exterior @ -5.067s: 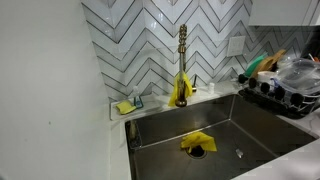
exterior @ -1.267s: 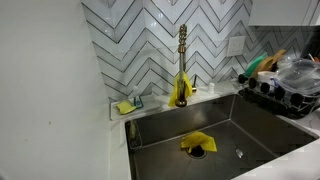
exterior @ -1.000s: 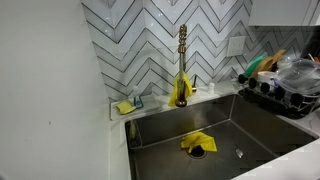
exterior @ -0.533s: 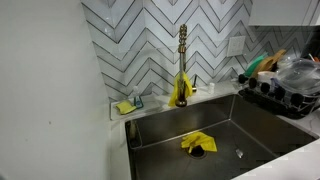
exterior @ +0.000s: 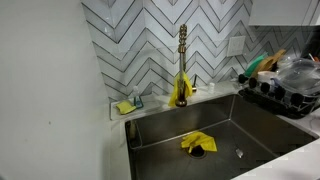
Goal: Remove the coaster from on top of the silver cup, put it on the counter and then put the silver cup on the coaster
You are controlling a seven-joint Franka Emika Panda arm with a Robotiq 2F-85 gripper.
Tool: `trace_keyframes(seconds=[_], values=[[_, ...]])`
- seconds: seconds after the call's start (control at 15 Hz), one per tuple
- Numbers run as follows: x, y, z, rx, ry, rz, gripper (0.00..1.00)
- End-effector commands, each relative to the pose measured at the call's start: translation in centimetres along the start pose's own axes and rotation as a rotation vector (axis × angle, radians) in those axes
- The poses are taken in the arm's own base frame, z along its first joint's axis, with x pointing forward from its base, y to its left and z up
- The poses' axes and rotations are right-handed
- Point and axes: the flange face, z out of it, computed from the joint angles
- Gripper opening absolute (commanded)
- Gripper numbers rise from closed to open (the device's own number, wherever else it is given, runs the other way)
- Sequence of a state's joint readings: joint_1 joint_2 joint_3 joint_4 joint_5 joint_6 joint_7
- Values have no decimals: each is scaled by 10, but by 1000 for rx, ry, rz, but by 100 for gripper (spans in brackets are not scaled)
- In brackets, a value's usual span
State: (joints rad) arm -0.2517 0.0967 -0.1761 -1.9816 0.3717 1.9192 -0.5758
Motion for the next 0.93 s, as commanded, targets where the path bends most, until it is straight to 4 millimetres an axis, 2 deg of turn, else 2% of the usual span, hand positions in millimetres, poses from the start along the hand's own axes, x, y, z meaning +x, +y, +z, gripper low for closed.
trace_keyframes(seconds=[0.0,0.07,0.53,0.73,0.87], values=[[-12,-6,15,-10,44,-16,91],[-12,-6,18,-13,48,-17,73],[-18,-2,22,-12,53,-23,18],[-19,-1,17,-11,48,-23,0],[-21,2,12,-17,42,-18,0]])
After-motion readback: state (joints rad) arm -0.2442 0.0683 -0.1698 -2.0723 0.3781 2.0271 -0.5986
